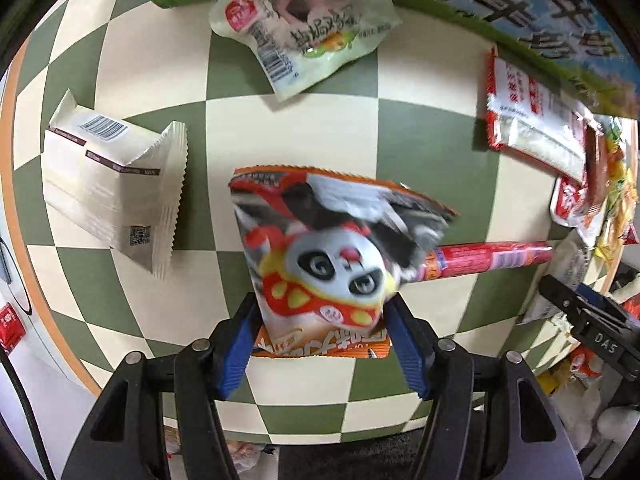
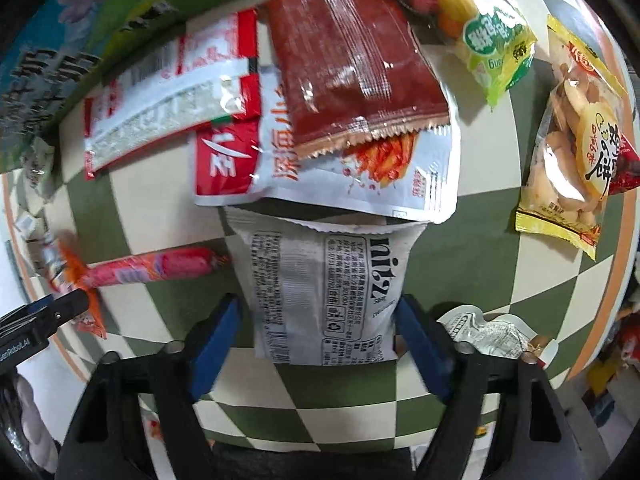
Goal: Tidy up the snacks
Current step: 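Grasp the panda-print bag with the left gripper while the right gripper grasps the white packet, then lower both held packets into the box and open both grippers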
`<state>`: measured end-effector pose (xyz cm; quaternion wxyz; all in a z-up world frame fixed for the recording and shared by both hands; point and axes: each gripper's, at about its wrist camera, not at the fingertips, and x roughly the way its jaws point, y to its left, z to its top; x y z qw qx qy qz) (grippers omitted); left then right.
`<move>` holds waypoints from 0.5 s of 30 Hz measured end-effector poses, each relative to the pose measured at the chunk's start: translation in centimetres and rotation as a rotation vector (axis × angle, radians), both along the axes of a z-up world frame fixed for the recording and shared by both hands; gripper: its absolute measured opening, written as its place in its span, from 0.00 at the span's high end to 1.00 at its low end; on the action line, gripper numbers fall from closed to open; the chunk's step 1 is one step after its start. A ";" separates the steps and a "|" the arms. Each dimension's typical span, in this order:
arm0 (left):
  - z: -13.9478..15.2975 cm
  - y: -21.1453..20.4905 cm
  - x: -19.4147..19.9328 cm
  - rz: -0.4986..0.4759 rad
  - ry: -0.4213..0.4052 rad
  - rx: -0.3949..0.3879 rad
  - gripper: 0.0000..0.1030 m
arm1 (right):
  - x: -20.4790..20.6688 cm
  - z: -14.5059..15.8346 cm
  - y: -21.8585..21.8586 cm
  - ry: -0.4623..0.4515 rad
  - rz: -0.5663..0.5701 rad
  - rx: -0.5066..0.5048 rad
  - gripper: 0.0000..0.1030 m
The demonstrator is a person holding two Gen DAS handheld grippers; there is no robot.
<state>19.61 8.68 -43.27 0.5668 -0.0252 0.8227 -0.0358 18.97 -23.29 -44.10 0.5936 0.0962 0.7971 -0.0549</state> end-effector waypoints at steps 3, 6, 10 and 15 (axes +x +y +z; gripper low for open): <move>-0.2 0.1 -0.6 0.002 -0.026 0.013 0.42 | -0.4 -0.2 0.2 -0.008 0.007 -0.017 0.27; -0.1 -0.7 -1.5 0.001 -0.066 0.029 0.50 | -0.8 -0.1 0.6 -0.028 -0.001 -0.027 0.28; 0.7 -1.2 -3.1 -0.020 -0.113 0.054 0.54 | -2.1 0.4 1.7 -0.064 -0.003 -0.034 0.28; 2.7 -3.0 -5.1 -0.004 -0.135 0.054 0.56 | -4.0 1.3 1.0 -0.076 -0.026 -0.001 0.28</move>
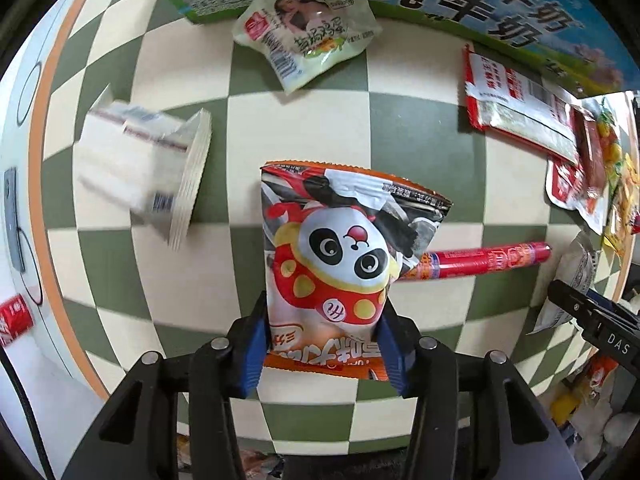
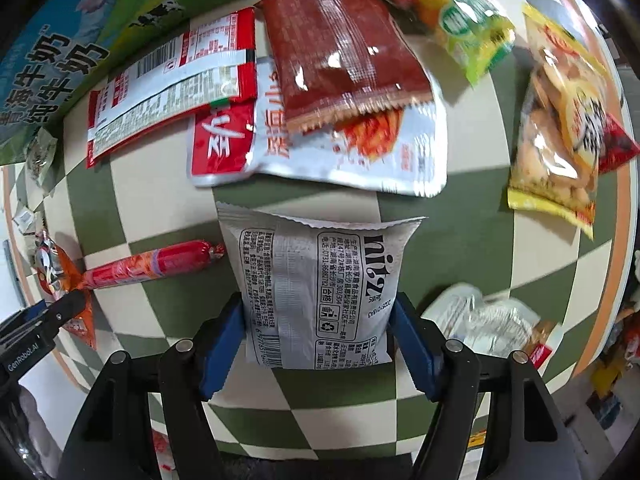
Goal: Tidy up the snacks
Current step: 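Lower both held packets into the box and open both grippers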
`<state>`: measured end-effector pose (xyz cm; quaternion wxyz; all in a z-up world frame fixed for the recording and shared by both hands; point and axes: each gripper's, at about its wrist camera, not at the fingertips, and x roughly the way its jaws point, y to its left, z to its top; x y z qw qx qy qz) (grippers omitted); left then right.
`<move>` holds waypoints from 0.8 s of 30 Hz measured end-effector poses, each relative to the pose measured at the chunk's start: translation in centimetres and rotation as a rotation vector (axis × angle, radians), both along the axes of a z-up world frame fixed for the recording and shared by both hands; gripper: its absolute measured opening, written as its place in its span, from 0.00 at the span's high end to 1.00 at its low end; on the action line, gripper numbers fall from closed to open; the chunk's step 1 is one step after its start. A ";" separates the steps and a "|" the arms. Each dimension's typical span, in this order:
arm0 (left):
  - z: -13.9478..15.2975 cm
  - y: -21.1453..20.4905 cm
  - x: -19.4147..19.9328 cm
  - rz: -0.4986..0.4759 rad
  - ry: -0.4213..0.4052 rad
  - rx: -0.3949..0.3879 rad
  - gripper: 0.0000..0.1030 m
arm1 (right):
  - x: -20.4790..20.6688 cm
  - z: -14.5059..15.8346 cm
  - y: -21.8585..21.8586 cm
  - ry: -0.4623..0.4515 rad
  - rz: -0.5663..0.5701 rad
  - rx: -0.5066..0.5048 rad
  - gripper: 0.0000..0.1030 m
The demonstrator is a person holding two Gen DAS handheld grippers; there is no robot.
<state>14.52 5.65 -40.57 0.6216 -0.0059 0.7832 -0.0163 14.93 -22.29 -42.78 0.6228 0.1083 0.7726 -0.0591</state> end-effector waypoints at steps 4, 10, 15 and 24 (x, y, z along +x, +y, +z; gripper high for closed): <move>1.7 0.2 -2.9 0.023 -0.019 -0.014 0.56 | -2.1 1.0 -0.1 -0.014 -0.022 0.056 0.28; 7.0 0.0 -4.1 0.067 -0.068 -0.104 0.57 | -3.6 5.3 0.6 -0.068 -0.007 0.150 0.28; 13.2 -1.8 0.5 0.061 -0.141 -0.189 0.57 | -1.8 10.8 2.0 -0.152 0.040 0.231 0.28; 18.3 -2.5 14.6 0.062 -0.207 -0.209 0.57 | 9.9 20.6 4.1 -0.341 0.100 0.245 0.28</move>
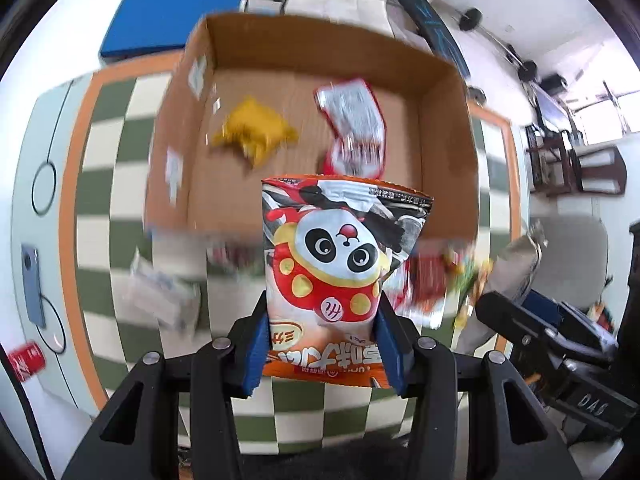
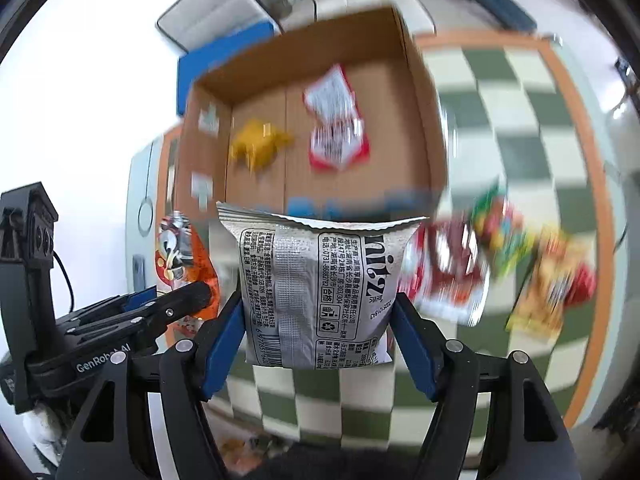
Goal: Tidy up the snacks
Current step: 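Lower both held packets into the box and open both grippers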
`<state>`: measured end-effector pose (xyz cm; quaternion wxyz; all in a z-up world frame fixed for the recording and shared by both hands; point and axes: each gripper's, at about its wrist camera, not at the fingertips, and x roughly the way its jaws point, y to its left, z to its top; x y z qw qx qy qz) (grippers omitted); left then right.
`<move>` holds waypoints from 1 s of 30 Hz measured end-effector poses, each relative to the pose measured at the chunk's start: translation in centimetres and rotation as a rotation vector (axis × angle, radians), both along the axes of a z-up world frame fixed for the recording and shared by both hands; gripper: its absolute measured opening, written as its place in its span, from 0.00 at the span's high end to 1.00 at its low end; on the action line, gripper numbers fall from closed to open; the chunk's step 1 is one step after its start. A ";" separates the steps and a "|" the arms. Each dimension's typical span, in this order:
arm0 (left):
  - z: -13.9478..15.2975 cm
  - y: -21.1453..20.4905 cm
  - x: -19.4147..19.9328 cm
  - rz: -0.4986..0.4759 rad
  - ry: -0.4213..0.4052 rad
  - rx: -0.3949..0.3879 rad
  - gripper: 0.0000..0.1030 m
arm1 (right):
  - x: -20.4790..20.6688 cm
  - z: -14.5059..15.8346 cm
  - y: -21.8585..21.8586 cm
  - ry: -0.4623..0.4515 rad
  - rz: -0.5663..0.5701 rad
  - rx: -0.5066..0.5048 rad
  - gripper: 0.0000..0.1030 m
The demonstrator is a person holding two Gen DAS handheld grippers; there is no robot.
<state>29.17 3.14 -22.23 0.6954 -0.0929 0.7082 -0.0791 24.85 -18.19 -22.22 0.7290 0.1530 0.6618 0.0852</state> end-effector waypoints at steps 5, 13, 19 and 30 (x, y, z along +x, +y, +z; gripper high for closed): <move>-1.0 -0.4 8.7 0.015 0.046 0.040 0.57 | 8.1 0.1 0.1 -0.002 -0.006 -0.068 0.28; -6.3 -0.1 18.0 0.019 0.152 0.113 0.56 | 19.0 -5.5 -0.4 0.109 -0.003 -0.162 0.28; -9.2 0.6 20.4 0.048 0.220 0.053 0.56 | 22.8 -9.1 0.0 0.162 0.013 -0.216 0.28; -9.4 0.4 21.6 0.039 0.175 0.082 0.18 | 24.7 -11.0 1.5 0.208 0.042 -0.256 0.21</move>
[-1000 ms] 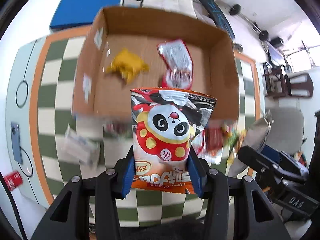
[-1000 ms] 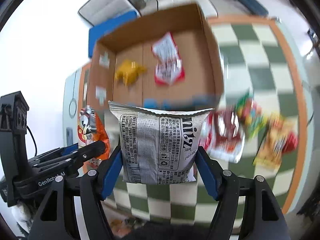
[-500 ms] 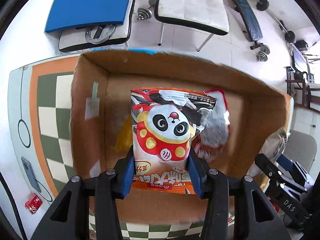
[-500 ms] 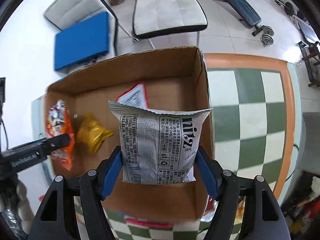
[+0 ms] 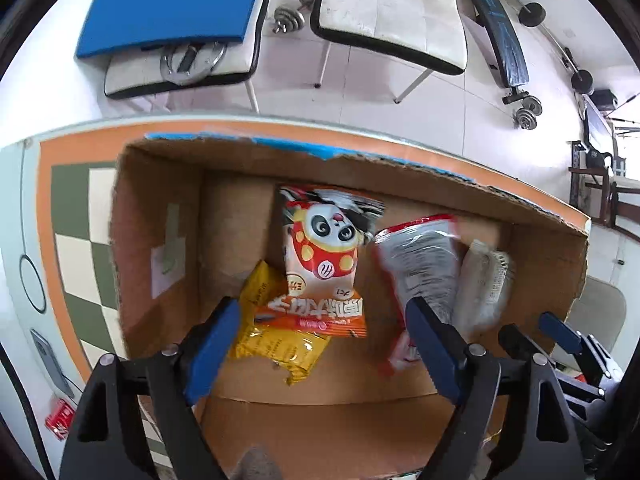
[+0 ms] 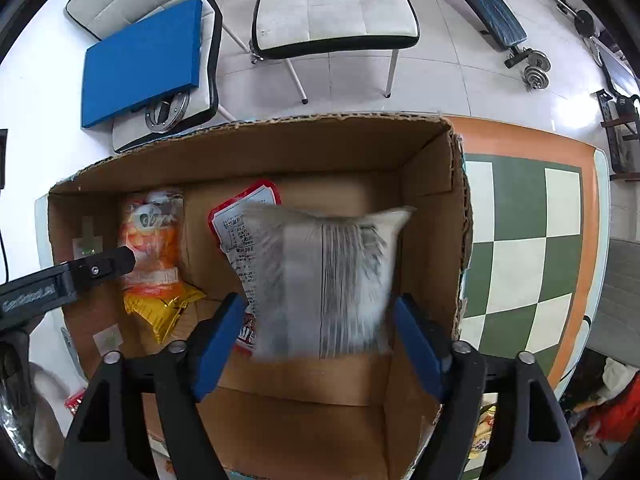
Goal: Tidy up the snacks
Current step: 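Lower both held packets into the box and open both grippers, then grasp the white wrapped packet with the left gripper while the right gripper grasps the red pouch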
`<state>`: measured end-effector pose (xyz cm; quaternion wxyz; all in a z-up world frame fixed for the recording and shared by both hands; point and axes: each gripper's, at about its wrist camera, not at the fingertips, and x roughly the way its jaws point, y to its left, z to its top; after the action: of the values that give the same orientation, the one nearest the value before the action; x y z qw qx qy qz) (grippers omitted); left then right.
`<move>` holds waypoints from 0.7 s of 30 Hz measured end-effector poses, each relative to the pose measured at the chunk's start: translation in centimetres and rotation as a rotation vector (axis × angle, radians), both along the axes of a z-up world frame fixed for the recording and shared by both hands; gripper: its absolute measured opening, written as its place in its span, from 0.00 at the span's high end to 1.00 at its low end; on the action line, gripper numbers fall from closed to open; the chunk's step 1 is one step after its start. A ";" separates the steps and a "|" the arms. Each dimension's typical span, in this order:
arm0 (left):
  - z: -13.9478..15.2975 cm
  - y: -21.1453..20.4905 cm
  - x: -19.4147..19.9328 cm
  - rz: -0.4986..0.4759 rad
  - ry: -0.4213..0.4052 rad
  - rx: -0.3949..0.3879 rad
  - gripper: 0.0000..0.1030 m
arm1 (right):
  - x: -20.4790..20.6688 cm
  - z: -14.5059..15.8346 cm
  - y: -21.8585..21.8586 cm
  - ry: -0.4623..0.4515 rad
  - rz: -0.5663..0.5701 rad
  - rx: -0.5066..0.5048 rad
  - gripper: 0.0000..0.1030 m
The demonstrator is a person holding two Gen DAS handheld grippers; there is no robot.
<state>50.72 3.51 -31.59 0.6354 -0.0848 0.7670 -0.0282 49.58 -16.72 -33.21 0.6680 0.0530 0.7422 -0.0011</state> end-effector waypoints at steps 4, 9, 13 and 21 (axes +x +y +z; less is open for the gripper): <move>0.9 -0.1 -0.2 -0.007 -0.026 -0.006 0.18 | 0.1 0.2 0.2 -0.011 -0.003 -0.014 0.19; 3.1 -0.4 -1.6 -0.035 -0.079 -0.016 0.18 | -0.8 1.4 0.3 -0.044 0.002 -0.002 0.17; 5.9 -0.4 -4.1 -0.036 -0.154 -0.045 0.18 | -2.6 3.4 0.4 -0.089 0.005 0.038 0.14; 11.2 0.6 -13.5 -0.007 -0.319 -0.020 0.18 | -10.5 8.1 0.2 -0.190 -0.002 0.133 0.14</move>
<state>37.21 4.07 -20.43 0.7481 -0.0829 0.6563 -0.0514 39.05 -16.57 -25.08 0.7303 0.0977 0.6740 0.0526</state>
